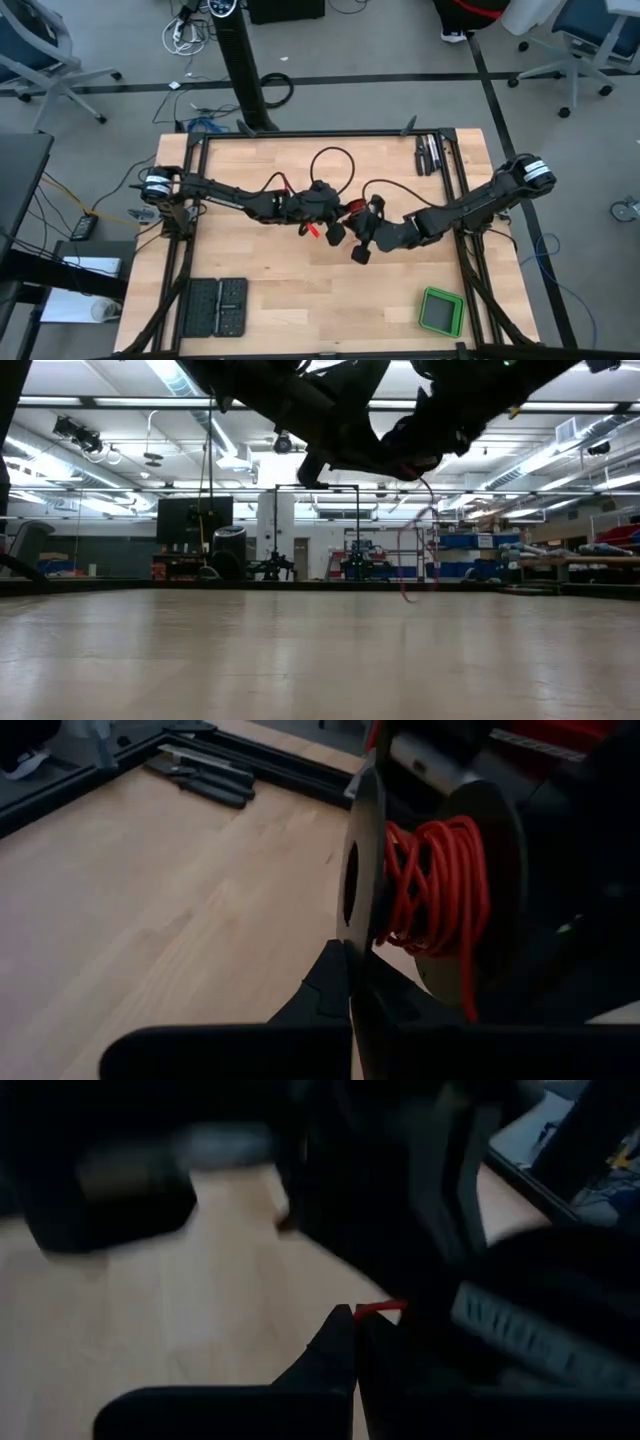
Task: Coil cords
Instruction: Coil the red wire cable onto the black spool
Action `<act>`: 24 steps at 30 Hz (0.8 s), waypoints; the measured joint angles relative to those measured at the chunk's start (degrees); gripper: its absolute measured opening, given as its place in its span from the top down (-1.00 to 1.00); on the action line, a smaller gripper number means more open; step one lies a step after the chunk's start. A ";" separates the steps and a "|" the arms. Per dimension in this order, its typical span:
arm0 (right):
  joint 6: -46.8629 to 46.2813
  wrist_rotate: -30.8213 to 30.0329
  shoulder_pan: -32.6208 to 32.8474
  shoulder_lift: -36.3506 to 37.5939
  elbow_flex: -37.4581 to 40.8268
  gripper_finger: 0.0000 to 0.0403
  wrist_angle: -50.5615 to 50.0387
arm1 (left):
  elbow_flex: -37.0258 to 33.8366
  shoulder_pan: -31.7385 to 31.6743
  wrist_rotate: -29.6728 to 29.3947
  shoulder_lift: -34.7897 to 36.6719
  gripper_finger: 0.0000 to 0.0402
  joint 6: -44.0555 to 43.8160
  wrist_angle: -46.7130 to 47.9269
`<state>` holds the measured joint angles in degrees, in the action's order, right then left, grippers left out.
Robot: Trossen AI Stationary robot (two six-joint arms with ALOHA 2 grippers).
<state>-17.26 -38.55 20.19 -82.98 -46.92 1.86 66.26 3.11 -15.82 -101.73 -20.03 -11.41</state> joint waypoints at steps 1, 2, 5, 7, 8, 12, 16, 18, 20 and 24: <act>-0.81 -0.93 0.48 -0.24 0.00 1.00 -0.83 | 0.00 0.04 0.41 0.00 1.00 -0.02 -0.46; -1.86 -1.92 1.15 -0.26 -0.02 1.00 -2.36 | 0.00 0.04 0.94 -0.01 1.00 -0.08 -0.66; -6.03 -4.94 3.17 0.19 -0.06 0.97 -9.74 | 0.00 0.00 2.83 -0.04 1.00 -0.14 -0.83; -10.21 -5.05 4.06 0.58 -0.17 0.91 -15.79 | 0.00 0.00 3.38 -0.05 1.00 -0.10 -0.88; -12.40 -4.70 4.58 0.80 0.03 0.87 -19.47 | 0.00 0.00 3.76 0.13 1.00 0.06 -1.15; -19.60 -4.94 6.71 1.30 0.04 0.68 -25.49 | 0.20 0.00 4.28 0.65 1.00 1.69 -2.33; -24.81 -9.32 9.90 1.19 2.16 0.55 -24.66 | 0.13 0.02 5.03 0.63 1.00 2.97 -2.93; -25.16 -10.25 11.43 1.19 4.02 0.53 -19.11 | 0.13 0.07 5.06 0.64 1.00 3.30 -3.50; -25.17 -10.40 12.19 0.59 6.62 0.54 -13.59 | 0.11 0.27 5.23 0.63 1.00 3.46 -4.44; -23.71 -10.12 12.00 -0.56 10.63 0.57 -2.91 | 0.11 0.71 5.25 0.63 1.00 5.23 -6.70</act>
<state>-40.96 -48.68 32.19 -83.54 -36.29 -1.05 66.37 3.83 -10.57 -101.10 -14.80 -18.11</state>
